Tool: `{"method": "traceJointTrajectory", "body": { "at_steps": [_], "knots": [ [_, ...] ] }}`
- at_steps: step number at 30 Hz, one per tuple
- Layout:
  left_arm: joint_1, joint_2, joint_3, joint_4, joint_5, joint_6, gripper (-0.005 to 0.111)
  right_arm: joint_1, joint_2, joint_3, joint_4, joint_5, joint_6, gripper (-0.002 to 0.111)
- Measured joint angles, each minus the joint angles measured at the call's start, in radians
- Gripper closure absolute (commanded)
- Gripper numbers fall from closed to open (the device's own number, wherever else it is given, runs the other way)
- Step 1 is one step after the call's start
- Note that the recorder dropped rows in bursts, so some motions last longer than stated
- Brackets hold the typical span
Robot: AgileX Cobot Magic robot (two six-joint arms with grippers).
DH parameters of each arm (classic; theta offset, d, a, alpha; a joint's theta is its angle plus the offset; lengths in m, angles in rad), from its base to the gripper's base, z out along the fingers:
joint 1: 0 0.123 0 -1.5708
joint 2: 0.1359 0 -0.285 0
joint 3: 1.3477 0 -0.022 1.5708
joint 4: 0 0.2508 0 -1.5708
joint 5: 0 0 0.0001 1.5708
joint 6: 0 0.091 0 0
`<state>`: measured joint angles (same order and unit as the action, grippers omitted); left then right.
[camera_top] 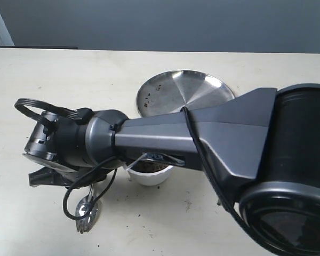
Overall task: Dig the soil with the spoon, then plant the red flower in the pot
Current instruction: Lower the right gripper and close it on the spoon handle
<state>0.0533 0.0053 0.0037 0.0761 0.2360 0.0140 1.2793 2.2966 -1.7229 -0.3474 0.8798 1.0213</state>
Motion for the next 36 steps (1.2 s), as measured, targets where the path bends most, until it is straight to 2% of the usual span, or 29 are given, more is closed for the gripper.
{"method": "traceJointTrajectory", "body": {
  "at_steps": [14,25,36],
  "knots": [
    [0.0,0.0,0.0,0.0,0.0,0.0,0.106,0.007,-0.054,0.0,-0.027,0.003,0.0,0.083],
    [0.0,0.0,0.0,0.0,0.0,0.0,0.106,0.083,-0.054,0.0,-0.018,-0.083,-0.041,0.083],
    [0.0,0.0,0.0,0.0,0.0,0.0,0.106,0.052,-0.014,0.002,0.089,-0.085,-0.069,0.083]
  ]
}}
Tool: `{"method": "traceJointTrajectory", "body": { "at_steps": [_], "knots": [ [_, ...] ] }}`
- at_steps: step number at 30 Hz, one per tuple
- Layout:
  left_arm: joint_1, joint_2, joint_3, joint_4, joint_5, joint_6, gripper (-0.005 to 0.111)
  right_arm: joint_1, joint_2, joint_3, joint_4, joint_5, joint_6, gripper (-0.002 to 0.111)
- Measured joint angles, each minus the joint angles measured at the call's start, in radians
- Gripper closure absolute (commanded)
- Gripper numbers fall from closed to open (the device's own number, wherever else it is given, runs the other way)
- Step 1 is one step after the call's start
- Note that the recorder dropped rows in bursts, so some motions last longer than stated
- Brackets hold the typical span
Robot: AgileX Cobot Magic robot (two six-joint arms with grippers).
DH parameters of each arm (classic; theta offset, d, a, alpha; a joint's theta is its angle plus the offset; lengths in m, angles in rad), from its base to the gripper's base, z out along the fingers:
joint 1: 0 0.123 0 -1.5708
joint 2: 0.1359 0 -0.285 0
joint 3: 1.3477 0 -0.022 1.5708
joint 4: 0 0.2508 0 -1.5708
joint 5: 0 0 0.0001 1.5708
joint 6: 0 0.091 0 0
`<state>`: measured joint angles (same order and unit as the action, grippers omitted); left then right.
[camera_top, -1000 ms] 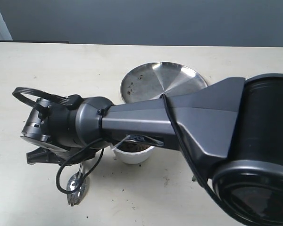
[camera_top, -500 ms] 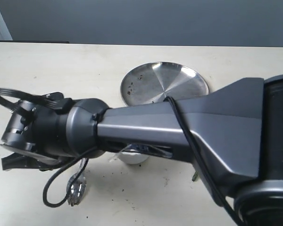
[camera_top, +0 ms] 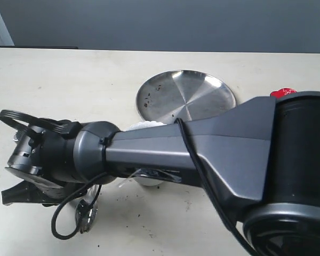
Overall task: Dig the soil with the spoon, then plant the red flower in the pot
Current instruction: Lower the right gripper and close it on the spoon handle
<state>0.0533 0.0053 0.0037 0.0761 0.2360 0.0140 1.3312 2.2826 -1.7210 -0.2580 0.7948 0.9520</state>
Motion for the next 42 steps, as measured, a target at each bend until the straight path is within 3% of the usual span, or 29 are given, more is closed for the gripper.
{"method": "traceJointTrajectory", "body": {
  "at_steps": [15,42],
  "knots": [
    [0.0,0.0,0.0,0.0,0.0,0.0,0.106,-0.01,0.0,0.0,-0.103,0.128,0.0,0.083],
    [0.0,0.0,0.0,0.0,0.0,0.0,0.106,-0.01,0.0,0.0,-0.073,0.153,-0.002,0.083]
  ]
}}
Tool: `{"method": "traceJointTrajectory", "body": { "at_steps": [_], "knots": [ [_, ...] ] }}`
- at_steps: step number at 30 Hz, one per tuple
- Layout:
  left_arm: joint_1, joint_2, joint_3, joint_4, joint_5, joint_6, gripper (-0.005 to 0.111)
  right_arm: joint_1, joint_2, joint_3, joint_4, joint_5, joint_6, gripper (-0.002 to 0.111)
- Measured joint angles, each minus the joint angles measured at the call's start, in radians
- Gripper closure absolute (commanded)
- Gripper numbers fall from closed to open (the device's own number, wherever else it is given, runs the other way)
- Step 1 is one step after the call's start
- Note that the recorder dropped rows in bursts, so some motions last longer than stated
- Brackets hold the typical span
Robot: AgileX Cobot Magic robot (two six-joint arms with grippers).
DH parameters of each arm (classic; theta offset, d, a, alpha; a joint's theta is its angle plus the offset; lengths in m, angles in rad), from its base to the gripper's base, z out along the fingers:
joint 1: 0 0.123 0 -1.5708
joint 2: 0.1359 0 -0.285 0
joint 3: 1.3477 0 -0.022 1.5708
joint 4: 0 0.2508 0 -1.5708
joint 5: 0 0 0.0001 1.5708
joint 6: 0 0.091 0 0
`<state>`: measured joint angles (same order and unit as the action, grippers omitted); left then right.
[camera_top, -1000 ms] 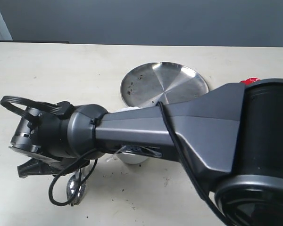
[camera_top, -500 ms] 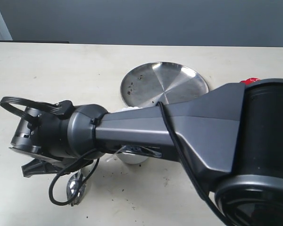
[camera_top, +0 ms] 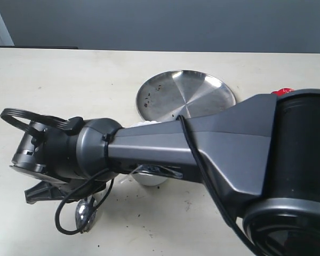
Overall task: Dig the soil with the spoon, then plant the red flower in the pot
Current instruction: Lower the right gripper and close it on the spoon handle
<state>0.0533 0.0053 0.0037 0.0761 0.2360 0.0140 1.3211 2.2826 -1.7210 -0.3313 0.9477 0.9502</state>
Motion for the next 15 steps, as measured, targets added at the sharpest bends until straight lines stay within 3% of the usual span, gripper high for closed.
{"method": "traceJointTrajectory", "body": {
  "at_steps": [15],
  "knots": [
    [0.0,0.0,0.0,0.0,0.0,0.0,0.106,0.0,0.0,0.0,0.034,-0.036,-0.009,0.083]
  ]
}}
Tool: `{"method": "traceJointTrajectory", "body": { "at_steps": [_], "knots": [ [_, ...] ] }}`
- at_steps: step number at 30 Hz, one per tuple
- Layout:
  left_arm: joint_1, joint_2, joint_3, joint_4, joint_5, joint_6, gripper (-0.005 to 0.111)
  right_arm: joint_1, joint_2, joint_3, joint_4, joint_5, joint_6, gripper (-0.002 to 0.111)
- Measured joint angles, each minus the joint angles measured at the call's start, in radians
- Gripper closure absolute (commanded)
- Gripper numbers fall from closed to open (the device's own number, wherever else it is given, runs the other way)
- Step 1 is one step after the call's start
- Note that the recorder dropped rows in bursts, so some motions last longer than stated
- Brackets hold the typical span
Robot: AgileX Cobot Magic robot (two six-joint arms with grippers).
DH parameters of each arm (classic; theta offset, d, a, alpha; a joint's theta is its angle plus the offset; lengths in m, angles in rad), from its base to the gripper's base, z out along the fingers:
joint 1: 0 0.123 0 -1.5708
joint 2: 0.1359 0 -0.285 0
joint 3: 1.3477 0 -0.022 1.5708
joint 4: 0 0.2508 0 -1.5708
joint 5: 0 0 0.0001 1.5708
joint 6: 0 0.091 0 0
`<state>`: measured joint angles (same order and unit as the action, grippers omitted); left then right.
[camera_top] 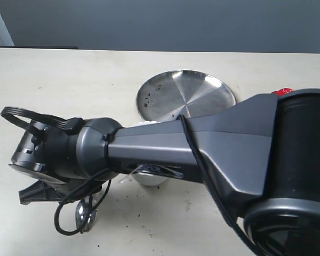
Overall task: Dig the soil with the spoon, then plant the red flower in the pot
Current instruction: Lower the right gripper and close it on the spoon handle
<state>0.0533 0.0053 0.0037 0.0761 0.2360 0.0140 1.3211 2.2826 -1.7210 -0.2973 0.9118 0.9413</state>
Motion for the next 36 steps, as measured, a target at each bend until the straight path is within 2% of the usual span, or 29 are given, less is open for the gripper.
{"method": "traceJointTrajectory", "body": {
  "at_steps": [10,25,36],
  "knots": [
    [0.0,0.0,0.0,0.0,0.0,0.0,0.106,0.0,0.009,-0.002,0.046,0.009,-0.025,0.083],
    [0.0,0.0,0.0,0.0,0.0,0.0,0.106,-0.002,0.018,-0.014,0.148,0.029,-0.192,0.083],
    [0.0,0.0,0.0,0.0,0.0,0.0,0.106,-0.002,0.008,-0.014,0.123,0.038,-0.203,0.083]
  ]
}}
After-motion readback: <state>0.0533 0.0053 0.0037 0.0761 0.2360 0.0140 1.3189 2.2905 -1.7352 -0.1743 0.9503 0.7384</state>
